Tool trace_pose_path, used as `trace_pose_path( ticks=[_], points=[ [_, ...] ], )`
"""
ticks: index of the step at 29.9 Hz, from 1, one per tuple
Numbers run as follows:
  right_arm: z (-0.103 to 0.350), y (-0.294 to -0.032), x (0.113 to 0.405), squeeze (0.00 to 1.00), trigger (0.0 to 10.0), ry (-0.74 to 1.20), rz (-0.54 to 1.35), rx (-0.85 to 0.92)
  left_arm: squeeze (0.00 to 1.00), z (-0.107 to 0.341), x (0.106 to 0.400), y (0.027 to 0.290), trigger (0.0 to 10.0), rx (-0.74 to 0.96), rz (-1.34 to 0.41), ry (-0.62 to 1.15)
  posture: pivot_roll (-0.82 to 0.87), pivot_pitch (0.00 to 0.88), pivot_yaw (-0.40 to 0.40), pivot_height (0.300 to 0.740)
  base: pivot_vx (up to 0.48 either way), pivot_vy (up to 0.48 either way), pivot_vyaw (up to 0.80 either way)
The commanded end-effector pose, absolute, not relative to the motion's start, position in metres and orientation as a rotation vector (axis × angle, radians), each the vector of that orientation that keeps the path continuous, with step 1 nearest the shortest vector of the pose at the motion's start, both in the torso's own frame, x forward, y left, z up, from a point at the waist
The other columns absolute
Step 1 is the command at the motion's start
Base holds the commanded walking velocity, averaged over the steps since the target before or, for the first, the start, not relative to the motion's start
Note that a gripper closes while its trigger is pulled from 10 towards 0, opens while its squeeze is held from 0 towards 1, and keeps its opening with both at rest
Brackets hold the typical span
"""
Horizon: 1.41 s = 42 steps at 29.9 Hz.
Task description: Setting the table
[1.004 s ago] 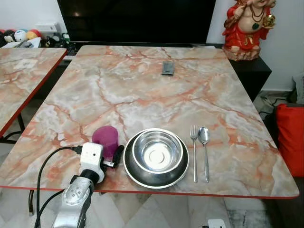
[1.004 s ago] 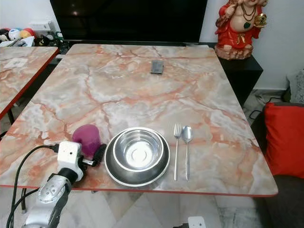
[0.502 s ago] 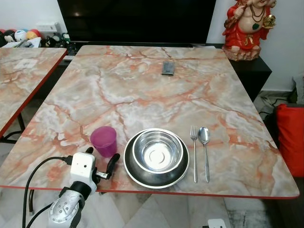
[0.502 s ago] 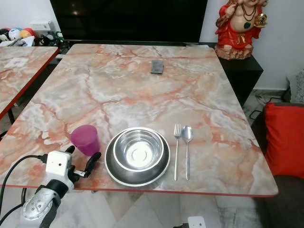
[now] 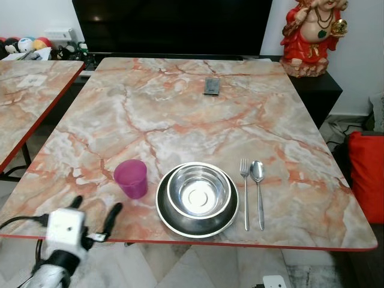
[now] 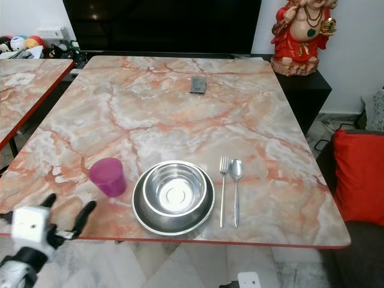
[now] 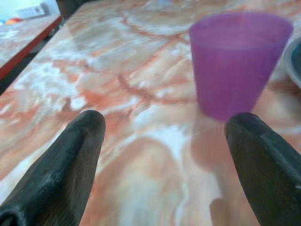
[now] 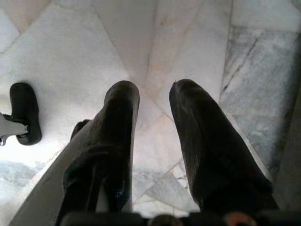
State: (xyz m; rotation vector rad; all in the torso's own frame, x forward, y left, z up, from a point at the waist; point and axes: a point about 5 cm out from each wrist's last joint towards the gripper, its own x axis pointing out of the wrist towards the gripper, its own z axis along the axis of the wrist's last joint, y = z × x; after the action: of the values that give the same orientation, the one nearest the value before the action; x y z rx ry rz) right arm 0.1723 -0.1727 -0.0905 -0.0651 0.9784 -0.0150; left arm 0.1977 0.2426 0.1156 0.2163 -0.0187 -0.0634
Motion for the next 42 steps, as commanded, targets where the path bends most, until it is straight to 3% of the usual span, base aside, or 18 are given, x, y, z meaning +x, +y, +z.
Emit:
trace_pose_path(
  ticks=[1,8,13,22,26,30,34,42],
  points=[
    [-0.093,-0.174,0.167,0.00,10.0,1.003,-0.025,-0.059,0.00,0.113,0.187,0.250,10.0,0.246,-0.023,0.020,0.10,0.094,-0.022,0.740,0.000,0.000,0.00],
    [-0.092,-0.174,0.169,0.00,10.0,1.000,-0.027,-0.058,0.00,0.115,0.171,0.293,10.0,0.314,0.332,-0.012,0.11,0.086,-0.027,0.740,0.000,0.000,0.00],
    [-0.092,-0.174,0.169,0.00,10.0,0.998,-0.034,-0.054,0.00,0.134,0.184,0.292,10.0,0.350,0.367,-0.097,0.10,0.080,-0.026,0.740,0.000,0.000,0.00],
    [-0.092,-0.173,0.168,0.00,10.0,0.999,-0.041,-0.048,0.00,0.106,0.152,0.329,10.0,0.398,0.633,0.056,0.10,0.075,-0.018,0.740,0.000,0.000,0.00],
    [-0.093,-0.173,0.168,0.00,10.0,1.002,-0.044,-0.047,0.00,0.068,0.122,0.353,10.0,0.403,0.855,0.278,0.10,0.069,-0.015,0.740,0.000,0.000,0.00],
    [-0.093,-0.173,0.167,0.00,10.0,1.003,-0.049,-0.046,0.00,0.046,0.125,0.352,10.0,0.345,0.816,0.368,0.10,0.067,-0.014,0.740,0.000,0.000,0.00],
    [-0.093,-0.173,0.167,0.00,10.0,1.004,-0.052,-0.048,0.00,0.002,0.146,0.325,10.0,0.252,0.510,0.515,0.09,0.060,-0.012,0.740,0.000,0.000,0.00],
    [-0.094,-0.174,0.164,0.00,10.0,1.012,-0.075,-0.045,0.00,-0.055,0.155,0.279,10.0,0.173,0.177,0.774,0.06,0.042,-0.010,0.740,0.000,0.000,0.00]
  ],
)
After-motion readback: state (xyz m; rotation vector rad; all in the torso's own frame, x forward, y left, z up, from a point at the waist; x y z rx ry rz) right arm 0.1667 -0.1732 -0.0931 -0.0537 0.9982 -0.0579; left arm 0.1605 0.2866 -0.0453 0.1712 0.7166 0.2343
